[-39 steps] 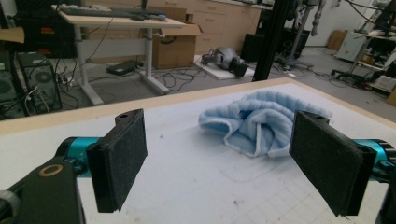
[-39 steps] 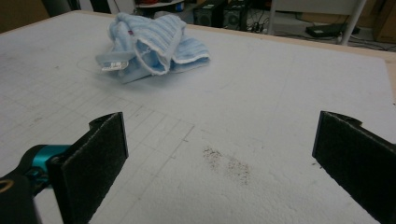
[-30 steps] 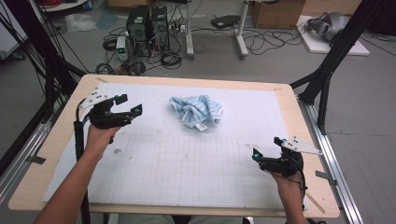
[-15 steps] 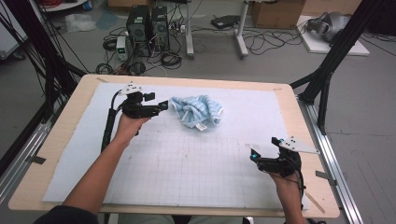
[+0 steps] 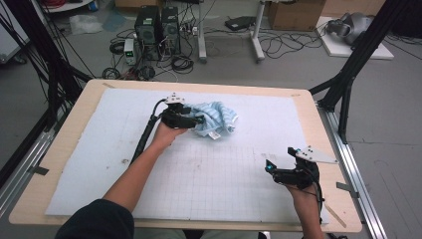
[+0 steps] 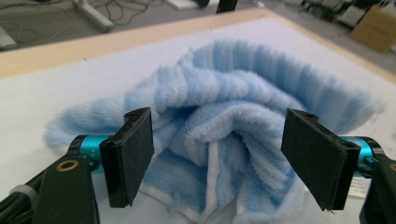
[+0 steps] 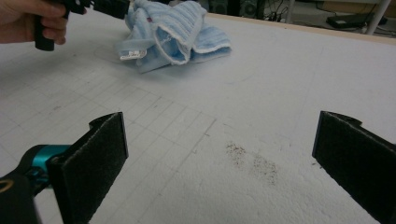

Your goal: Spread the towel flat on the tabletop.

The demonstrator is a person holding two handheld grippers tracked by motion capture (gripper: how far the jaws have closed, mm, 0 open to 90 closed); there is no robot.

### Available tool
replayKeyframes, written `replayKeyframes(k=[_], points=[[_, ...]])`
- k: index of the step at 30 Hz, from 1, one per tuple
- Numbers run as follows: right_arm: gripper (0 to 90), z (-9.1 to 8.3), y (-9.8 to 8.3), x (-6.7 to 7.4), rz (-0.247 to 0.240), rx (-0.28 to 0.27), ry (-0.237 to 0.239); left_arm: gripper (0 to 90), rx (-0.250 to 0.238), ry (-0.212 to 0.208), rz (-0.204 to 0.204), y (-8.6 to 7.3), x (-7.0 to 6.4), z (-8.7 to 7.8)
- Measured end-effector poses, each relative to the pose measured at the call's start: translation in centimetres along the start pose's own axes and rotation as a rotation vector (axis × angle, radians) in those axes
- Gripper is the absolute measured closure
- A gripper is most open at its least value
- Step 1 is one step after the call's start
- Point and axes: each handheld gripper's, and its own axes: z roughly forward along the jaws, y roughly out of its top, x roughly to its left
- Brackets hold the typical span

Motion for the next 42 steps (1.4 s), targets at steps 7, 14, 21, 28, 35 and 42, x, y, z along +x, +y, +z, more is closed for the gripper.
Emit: replayKeyframes(k=[7, 14, 21, 28, 35, 42], points=[[2.4, 0.5, -0.1, 0.0, -0.004, 0.013, 0.006, 48.8, 0.114, 0.049, 0.074, -1.1, -0.9, 2.5], [2.4, 0.4, -0.2, 0.0, -0.001, 0.014, 0.006, 84.8, 0.131, 0.037, 0.127, -1.4, -0.7, 0.8], [2.4, 0.5, -0.2, 0.1, -0.002, 0.015, 0.006, 85.6, 0.099, 0.000, 0.121, -2.2, -0.5, -1.3], [2.4, 1.0, -0.2, 0.5, 0.002, 0.031, 0.018, 85.5, 0.067, -0.009, 0.134, -4.0, 0.0, -6.0], [2.7, 2.0, 0.1, 1.6, -0.033, 0.034, 0.050, 85.5, 0.039, 0.005, 0.138, -6.0, 0.5, -9.7], [2.7, 2.7, 0.5, 2.4, -0.038, 0.016, 0.087, 85.5, 0.018, -0.006, 0.140, -7.0, 0.5, -12.0]])
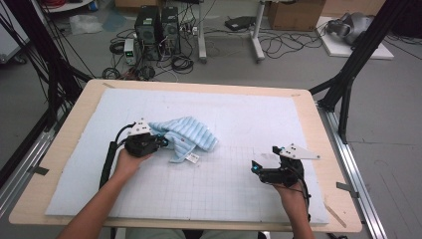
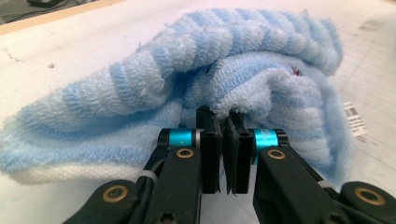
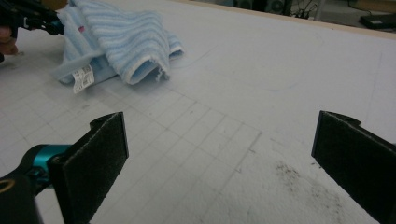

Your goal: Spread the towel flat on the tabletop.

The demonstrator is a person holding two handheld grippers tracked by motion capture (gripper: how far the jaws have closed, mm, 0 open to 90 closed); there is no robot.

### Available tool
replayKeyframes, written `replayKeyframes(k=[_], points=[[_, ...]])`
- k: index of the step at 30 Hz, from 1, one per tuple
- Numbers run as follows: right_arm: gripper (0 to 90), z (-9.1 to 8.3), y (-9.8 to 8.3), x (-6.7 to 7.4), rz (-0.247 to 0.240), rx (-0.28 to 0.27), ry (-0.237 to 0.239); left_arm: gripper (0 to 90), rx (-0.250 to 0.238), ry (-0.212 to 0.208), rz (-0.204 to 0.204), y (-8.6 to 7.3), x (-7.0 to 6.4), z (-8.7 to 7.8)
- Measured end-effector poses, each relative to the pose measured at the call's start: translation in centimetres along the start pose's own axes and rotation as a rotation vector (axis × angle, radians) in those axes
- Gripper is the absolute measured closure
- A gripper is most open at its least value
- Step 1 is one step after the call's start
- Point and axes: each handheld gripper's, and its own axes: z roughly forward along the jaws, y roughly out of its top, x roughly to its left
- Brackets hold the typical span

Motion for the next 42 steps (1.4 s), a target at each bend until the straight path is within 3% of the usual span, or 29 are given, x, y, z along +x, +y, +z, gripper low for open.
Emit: replayKeyframes(k=[5, 6, 10, 11, 12, 13, 15, 17, 18, 19, 20, 23, 24, 28, 29, 31, 32, 33, 37, 40, 42], points=[[2.6, 1.0, 0.6, 0.9, -0.030, 0.003, 0.012, 85.5, -0.005, -0.010, 0.008, -0.4, -0.4, -0.4], [2.6, 1.9, 1.1, 1.7, -0.028, 0.002, 0.026, 85.4, -0.004, -0.012, 0.009, -0.4, -0.5, -0.3], [2.6, 3.4, 1.6, 2.6, -0.051, 0.015, 0.056, 85.1, -0.006, -0.010, 0.003, -0.5, -0.5, -0.3], [2.7, 5.1, 2.2, 3.5, -0.090, 0.047, 0.064, 85.0, -0.007, -0.010, 0.001, -0.5, -0.5, -0.3], [2.7, 5.1, 2.2, 3.5, -0.090, 0.047, 0.064, 85.0, -0.008, -0.010, 0.000, -0.5, -0.5, -0.3], [6.8, 6.7, 2.6, 4.3, -0.137, 0.060, 0.091, 84.6, -0.008, -0.011, 0.002, -0.5, -0.4, -0.4], [15.6, 8.2, 3.1, 5.2, -0.177, 0.077, 0.118, 84.3, -0.013, -0.014, -0.001, -0.5, -0.4, -0.3], [24.2, 9.8, 3.6, 6.2, -0.232, 0.095, 0.174, 84.2, -0.012, -0.015, -0.003, -0.6, -0.3, -0.3], [26.3, 10.6, 3.8, 6.7, -0.262, 0.105, 0.179, 84.2, -0.009, -0.020, -0.009, -0.6, -0.3, -0.3], [26.3, 10.6, 3.8, 6.7, -0.262, 0.105, 0.179, 84.2, -0.009, -0.020, -0.009, -0.6, -0.3, -0.3], [33.1, 12.1, 4.2, 7.5, -0.296, 0.121, 0.196, 84.2, -0.010, -0.021, -0.009, -0.6, -0.3, -0.4], [36.8, 13.0, 4.4, 7.9, -0.319, 0.132, 0.189, 84.2, -0.015, -0.023, -0.011, -0.6, -0.2, -0.4], [42.3, 13.8, 4.6, 8.3, -0.358, 0.144, 0.163, 84.2, -0.017, -0.026, -0.014, -0.6, -0.2, -0.4], [45.3, 14.7, 4.5, 8.6, -0.422, 0.187, 0.112, 84.2, -0.020, -0.028, -0.016, -0.6, -0.2, -0.4], [50.6, 15.5, 4.4, 8.7, -0.452, 0.225, 0.085, 84.2, -0.018, -0.026, -0.015, -0.6, -0.2, -0.4], [55.3, 15.9, 4.4, 8.7, -0.468, 0.240, 0.078, 84.2, -0.015, -0.024, -0.013, -0.6, -0.1, -0.4], [75.3, 16.5, 4.4, 8.9, -0.509, 0.262, 0.088, 84.2, -0.012, -0.022, -0.013, -0.6, -0.1, -0.4], [80.5, 16.6, 4.6, 9.0, -0.518, 0.267, 0.087, 84.2, -0.012, -0.019, -0.017, -0.6, -0.1, -0.4], [83.8, 16.6, 5.5, 8.8, -0.490, 0.230, 0.101, 84.2, -0.012, -0.011, -0.025, -0.7, 0.1, -0.6], [84.3, 16.5, 6.8, 7.6, -0.417, 0.196, 0.098, 84.2, 0.010, -0.012, -0.020, -0.9, 0.1, -0.5], [84.3, 16.5, 7.9, 6.1, -0.332, 0.174, 0.086, 84.2, 0.010, -0.015, -0.012, -0.8, -0.1, -0.4]])
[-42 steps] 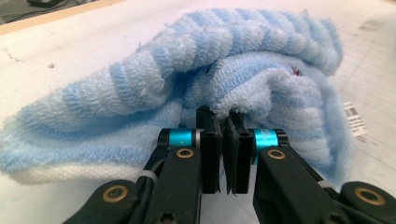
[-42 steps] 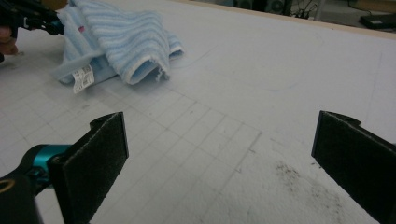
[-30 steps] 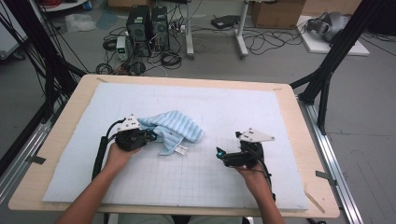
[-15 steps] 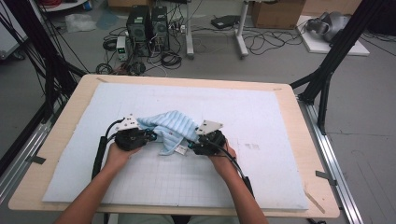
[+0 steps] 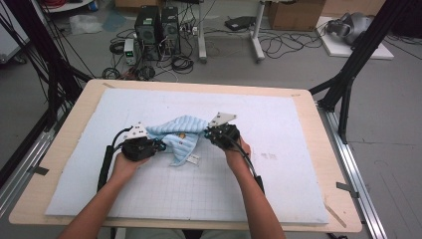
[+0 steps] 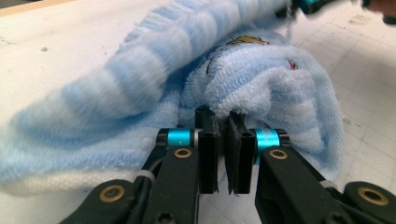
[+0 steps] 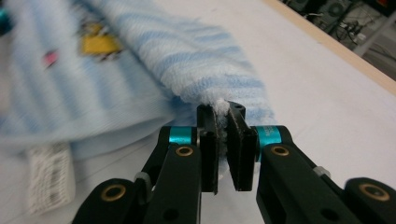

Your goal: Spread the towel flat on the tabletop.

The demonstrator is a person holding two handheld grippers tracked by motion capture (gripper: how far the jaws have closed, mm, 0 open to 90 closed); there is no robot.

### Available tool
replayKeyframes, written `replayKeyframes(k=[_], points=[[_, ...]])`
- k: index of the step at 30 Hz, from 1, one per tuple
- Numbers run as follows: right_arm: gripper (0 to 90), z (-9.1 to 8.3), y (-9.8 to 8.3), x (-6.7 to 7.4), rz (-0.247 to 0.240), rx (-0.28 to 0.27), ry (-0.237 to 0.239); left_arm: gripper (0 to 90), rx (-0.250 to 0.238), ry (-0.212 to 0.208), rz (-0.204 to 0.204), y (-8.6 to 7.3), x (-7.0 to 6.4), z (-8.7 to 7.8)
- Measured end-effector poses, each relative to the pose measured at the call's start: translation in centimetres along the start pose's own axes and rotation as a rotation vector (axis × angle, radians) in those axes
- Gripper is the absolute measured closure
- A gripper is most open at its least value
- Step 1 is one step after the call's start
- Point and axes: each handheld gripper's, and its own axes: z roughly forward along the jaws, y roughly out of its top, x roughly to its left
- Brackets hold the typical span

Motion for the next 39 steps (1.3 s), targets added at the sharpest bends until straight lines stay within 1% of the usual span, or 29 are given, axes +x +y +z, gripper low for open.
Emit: replayKeyframes(k=[2, 3, 5, 6, 7, 8, 9, 10, 12, 13, 14, 17, 19, 21, 22, 23, 26, 27, 28, 29, 31, 32, 33, 34, 35, 36, 37, 38, 39], points=[[84.3, -0.1, 0.3, -1.3, 0.049, -0.003, -0.013, 84.2, 0.001, -0.001, -0.002, 0.0, 0.0, 0.0], [84.3, -0.1, 0.3, -1.3, 0.049, -0.003, -0.013, 84.2, 0.004, -0.001, -0.001, 0.0, 0.0, 0.0], [84.3, 0.1, 1.0, -3.0, 0.096, -0.001, -0.043, 84.2, 0.004, -0.002, -0.007, -0.1, 0.1, 0.0], [84.3, 0.1, 1.0, -3.0, 0.096, -0.001, -0.043, 84.2, 0.004, -0.002, -0.007, -0.1, 0.1, 0.0], [84.3, 0.4, 1.3, -3.9, 0.114, 0.006, -0.061, 84.2, 0.005, -0.003, -0.005, 0.0, 0.1, 0.0], [84.3, 0.6, 1.5, -4.2, 0.129, 0.017, -0.069, 84.2, 0.005, -0.004, -0.006, -0.1, 0.0, 0.0], [84.3, 0.6, 1.5, -4.2, 0.129, 0.017, -0.069, 84.2, 0.005, -0.006, -0.004, -0.1, 0.1, 0.0], [84.3, 1.0, 1.6, -4.8, 0.132, 0.028, -0.086, 84.2, 0.004, -0.013, -0.007, -0.1, 0.0, 0.0], [84.3, 1.3, 1.7, -5.0, 0.136, 0.043, -0.090, 84.2, 0.009, -0.017, -0.003, -0.1, 0.0, -0.1], [84.3, 1.9, 2.0, -5.5, 0.134, 0.059, -0.105, 84.2, 0.011, -0.020, -0.004, -0.1, 0.0, -0.1], [84.4, 2.2, 2.2, -5.7, 0.136, 0.055, -0.117, 84.2, 0.015, -0.023, -0.004, -0.2, 0.0, -0.1], [84.4, 2.7, 2.6, -6.3, 0.150, 0.069, -0.126, 84.2, 0.016, -0.031, -0.009, -0.2, 0.0, -0.2], [84.4, 3.4, 3.5, -7.1, 0.169, 0.074, -0.156, 84.2, 0.019, -0.037, -0.008, -0.3, 0.0, -0.4], [84.4, 3.7, 3.8, -7.4, 0.175, 0.083, -0.165, 84.2, 0.020, -0.043, -0.010, -0.4, -0.1, -0.5], [84.4, 4.4, 4.2, -7.9, 0.188, 0.098, -0.186, 84.2, 0.019, -0.065, -0.015, -0.5, -0.1, -0.5], [84.4, 4.6, 4.3, -8.1, 0.194, 0.104, -0.199, 84.1, 0.019, -0.065, -0.015, -0.5, -0.1, -0.5], [84.5, 5.3, 4.4, -8.7, 0.226, 0.125, -0.243, 84.0, 0.022, -0.114, -0.009, -1.0, -0.2, -0.6], [84.5, 5.7, 4.4, -8.9, 0.236, 0.133, -0.250, 84.0, 0.022, -0.114, -0.009, -1.0, -0.2, -0.6], [84.2, 5.9, 4.3, -8.9, 0.250, 0.142, -0.249, 83.9, 0.019, -0.128, -0.001, -1.0, -0.3, -0.8], [83.0, 6.2, 4.2, -8.8, 0.255, 0.150, -0.248, 83.8, 0.017, -0.137, -0.003, -1.0, -0.3, -0.8], [70.9, 6.8, 3.9, -8.4, 0.252, 0.167, -0.246, 82.5, 0.011, -0.142, -0.006, -1.2, -0.2, -0.8], [70.9, 6.8, 3.9, -8.4, 0.252, 0.167, -0.246, 80.8, 0.011, -0.142, -0.006, -1.2, -0.2, -0.8], [58.8, 7.0, 3.7, -7.9, 0.260, 0.163, -0.210, 76.7, 0.010, -0.125, -0.029, -1.3, 0.1, -0.8], [56.7, 6.8, 3.6, -7.6, 0.258, 0.150, -0.207, 70.7, 0.004, -0.111, -0.043, -1.2, 0.1, -0.9], [56.7, 6.8, 3.6, -7.6, 0.258, 0.150, -0.207, 64.4, 0.004, -0.111, -0.043, -1.2, 0.1, -0.9], [50.5, 6.2, 3.2, -7.1, 0.261, 0.123, -0.196, 59.0, -0.002, -0.097, -0.051, -1.2, 0.2, -1.0], [47.6, 5.9, 3.0, -7.0, 0.276, 0.127, -0.181, 53.4, -0.013, -0.084, -0.060, -1.2, 0.3, -1.1], [47.6, 5.9, 3.0, -7.0, 0.276, 0.127, -0.181, 53.4, -0.025, -0.073, -0.071, -1.1, 0.4, -1.2], [47.5, 5.0, 2.6, -6.7, 0.258, 0.104, -0.170, 43.7, -0.058, -0.049, -0.094, -1.0, 0.8, -1.6]])
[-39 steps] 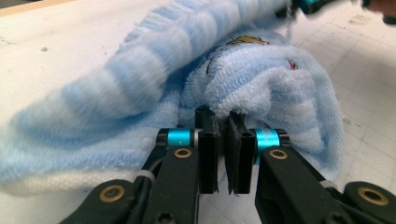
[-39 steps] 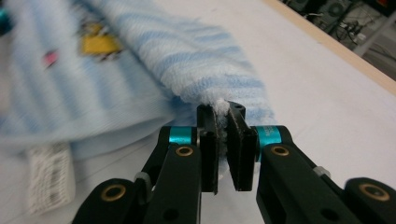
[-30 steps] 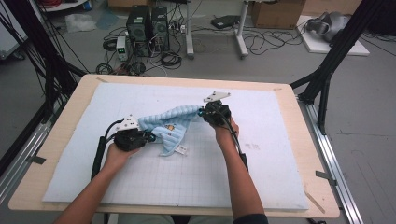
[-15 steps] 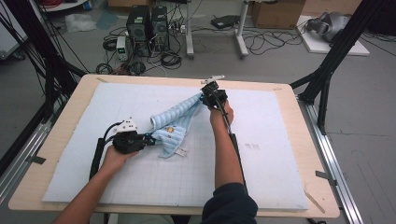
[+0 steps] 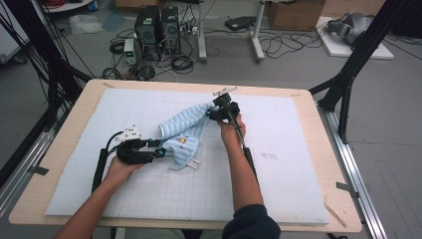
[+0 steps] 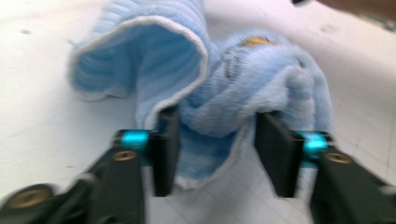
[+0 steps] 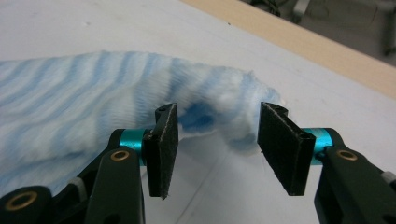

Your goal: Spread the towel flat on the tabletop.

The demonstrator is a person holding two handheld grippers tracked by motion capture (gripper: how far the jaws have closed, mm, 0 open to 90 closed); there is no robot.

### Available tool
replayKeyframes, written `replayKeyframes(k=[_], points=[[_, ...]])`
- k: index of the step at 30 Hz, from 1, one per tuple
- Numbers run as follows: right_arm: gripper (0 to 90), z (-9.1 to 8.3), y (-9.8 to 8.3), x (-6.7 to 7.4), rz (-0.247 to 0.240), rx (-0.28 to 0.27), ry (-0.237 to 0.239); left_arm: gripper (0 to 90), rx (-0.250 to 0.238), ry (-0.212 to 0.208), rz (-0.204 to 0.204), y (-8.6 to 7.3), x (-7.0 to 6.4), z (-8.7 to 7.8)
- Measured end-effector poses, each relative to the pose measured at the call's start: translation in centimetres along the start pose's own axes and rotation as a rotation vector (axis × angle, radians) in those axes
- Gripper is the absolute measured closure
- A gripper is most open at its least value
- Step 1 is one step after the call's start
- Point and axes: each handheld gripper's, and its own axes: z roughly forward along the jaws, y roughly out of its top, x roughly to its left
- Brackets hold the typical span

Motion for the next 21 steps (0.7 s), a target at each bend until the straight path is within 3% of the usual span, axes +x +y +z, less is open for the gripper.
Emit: replayKeyframes(k=[4, 5, 6, 8, 9, 11, 15, 18, 21], points=[[46.9, -2.4, -1.3, 0.2, 0.005, -0.073, 0.014, 36.7, -0.080, 0.041, -0.032, 0.3, 0.7, -1.1], [46.9, -2.4, -1.3, 0.2, 0.005, -0.073, 0.014, 36.7, -0.080, 0.041, -0.032, 0.3, 0.7, -1.1], [47.6, -3.5, -2.1, 0.5, 0.007, -0.096, 0.043, 36.7, -0.096, 0.051, -0.041, 0.4, 0.9, -1.3], [48.6, -3.8, -2.5, 0.7, 0.000, -0.099, 0.058, 36.7, -0.121, 0.076, -0.053, 0.4, 1.3, -1.7], [50.4, -4.2, -3.2, 1.5, -0.011, -0.095, 0.095, 37.0, -0.129, 0.085, -0.058, 0.4, 1.4, -1.8], [51.7, -4.1, -3.5, 1.9, -0.024, -0.088, 0.115, 37.2, -0.138, 0.098, -0.066, 0.4, 1.6, -1.9], [56.3, -2.9, -4.5, 4.7, -0.061, -0.037, 0.221, 38.6, -0.129, 0.108, -0.059, 0.4, 1.6, -1.9], [59.4, -2.1, -4.8, 6.8, -0.136, -0.009, 0.240, 39.3, -0.125, 0.115, -0.064, 0.3, 1.7, -1.9], [63.3, -1.5, -5.0, 7.7, -0.158, 0.024, 0.251, 40.0, -0.122, 0.114, -0.068, 0.3, 1.8, -1.9]])
